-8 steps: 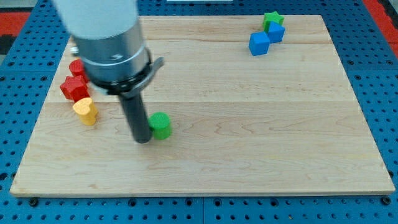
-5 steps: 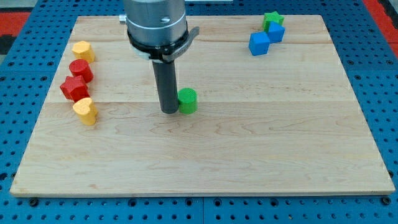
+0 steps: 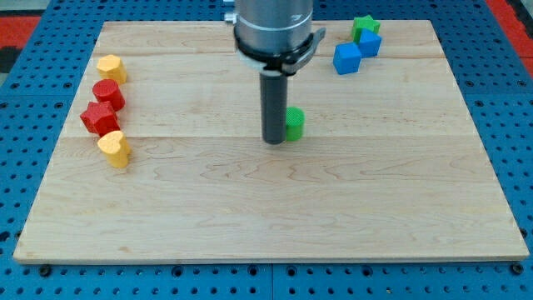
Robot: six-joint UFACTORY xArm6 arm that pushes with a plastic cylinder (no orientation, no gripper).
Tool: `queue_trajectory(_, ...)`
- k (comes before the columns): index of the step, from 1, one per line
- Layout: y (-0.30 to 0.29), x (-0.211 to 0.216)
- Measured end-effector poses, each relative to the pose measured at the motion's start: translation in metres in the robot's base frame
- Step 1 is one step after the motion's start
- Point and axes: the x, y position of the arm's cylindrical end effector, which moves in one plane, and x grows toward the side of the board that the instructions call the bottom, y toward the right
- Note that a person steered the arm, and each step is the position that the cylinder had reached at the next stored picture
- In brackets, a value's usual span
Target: Move the green star towards the blue cube
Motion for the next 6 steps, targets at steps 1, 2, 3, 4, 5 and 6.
queue_trajectory(1,0.020,-0.007)
queue_trajectory(2,0.045,-0.029)
queue_trajectory(3,0.068,-0.046)
queue_trajectory(4,0.084,-0.070)
queue_trajectory(5,0.052,-0.076)
queue_trajectory(6,0.067,-0.076)
